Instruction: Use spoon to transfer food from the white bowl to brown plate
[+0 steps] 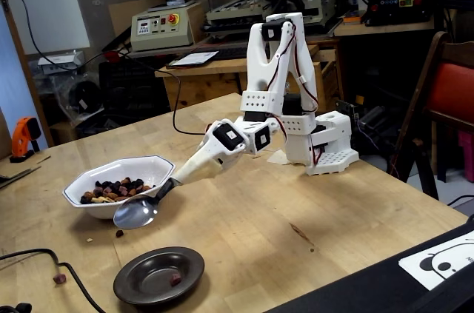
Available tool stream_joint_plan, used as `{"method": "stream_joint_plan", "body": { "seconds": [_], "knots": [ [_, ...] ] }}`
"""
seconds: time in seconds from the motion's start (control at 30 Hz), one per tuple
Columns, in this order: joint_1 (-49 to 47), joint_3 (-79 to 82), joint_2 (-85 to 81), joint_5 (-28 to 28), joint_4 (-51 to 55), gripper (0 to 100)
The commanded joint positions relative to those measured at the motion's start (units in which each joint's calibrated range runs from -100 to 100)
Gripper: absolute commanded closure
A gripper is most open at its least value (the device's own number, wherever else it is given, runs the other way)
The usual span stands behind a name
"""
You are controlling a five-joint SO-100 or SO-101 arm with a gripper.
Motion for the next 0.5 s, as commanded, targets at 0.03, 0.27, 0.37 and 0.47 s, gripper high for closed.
{"method": "stream_joint_plan", "body": {
  "seconds": [0.03,0.27,0.37,0.47],
  "knots": [
    [-0.41,-3.21,-1.52,-5.96,-0.73,97],
    [0.18,-3.21,-1.69,-16.80,-0.73,97],
    [0.18,-3.21,-1.77,-19.78,-1.13,97],
    [0.18,-3.21,-4.43,-22.12,-0.81,97]
  ]
}}
